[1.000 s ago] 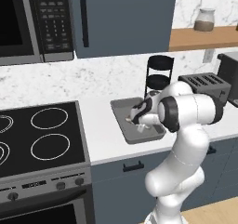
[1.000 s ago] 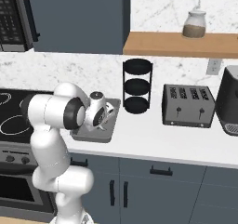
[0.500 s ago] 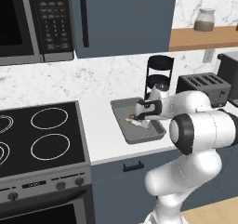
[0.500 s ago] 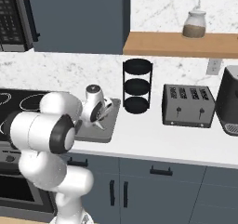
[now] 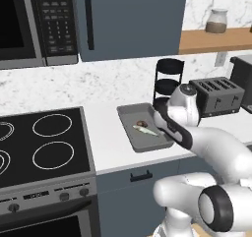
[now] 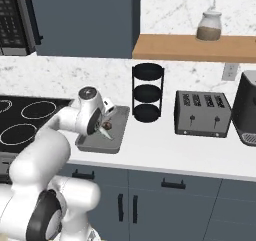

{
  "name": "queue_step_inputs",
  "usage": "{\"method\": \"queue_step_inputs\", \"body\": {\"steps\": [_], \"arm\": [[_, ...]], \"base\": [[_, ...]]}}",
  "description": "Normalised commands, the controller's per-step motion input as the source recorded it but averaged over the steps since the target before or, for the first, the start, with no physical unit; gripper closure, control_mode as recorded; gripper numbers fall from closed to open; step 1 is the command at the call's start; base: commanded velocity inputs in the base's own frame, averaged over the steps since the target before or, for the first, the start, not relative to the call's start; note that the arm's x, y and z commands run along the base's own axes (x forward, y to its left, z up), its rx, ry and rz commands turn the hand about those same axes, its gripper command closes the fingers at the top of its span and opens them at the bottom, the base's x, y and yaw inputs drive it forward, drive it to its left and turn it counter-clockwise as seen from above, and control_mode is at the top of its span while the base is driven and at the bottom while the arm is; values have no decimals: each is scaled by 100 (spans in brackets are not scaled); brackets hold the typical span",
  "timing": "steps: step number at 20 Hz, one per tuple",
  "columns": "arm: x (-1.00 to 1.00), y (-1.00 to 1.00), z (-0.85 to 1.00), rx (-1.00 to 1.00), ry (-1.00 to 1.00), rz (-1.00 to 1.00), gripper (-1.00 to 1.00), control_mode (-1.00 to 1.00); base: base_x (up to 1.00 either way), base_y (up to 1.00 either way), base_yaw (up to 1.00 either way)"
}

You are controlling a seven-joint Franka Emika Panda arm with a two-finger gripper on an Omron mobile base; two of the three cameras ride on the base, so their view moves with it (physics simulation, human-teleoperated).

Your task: Place one mushroom and one fish in each tupperware on the nearby counter, to pack two identical lunches.

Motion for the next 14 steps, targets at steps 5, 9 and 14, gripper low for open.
{"method": "queue_step_inputs", "body": {"steps": [5,9,14], "arm": [[-82,-38,45,0,-16,-6,-100,-100],[-81,-53,36,0,-20,-5,-100,-100],[-89,-60,28,1,-27,-5,-100,-100]], "base": [[0,0,0],[0,0,0],[0,0,0]]}}
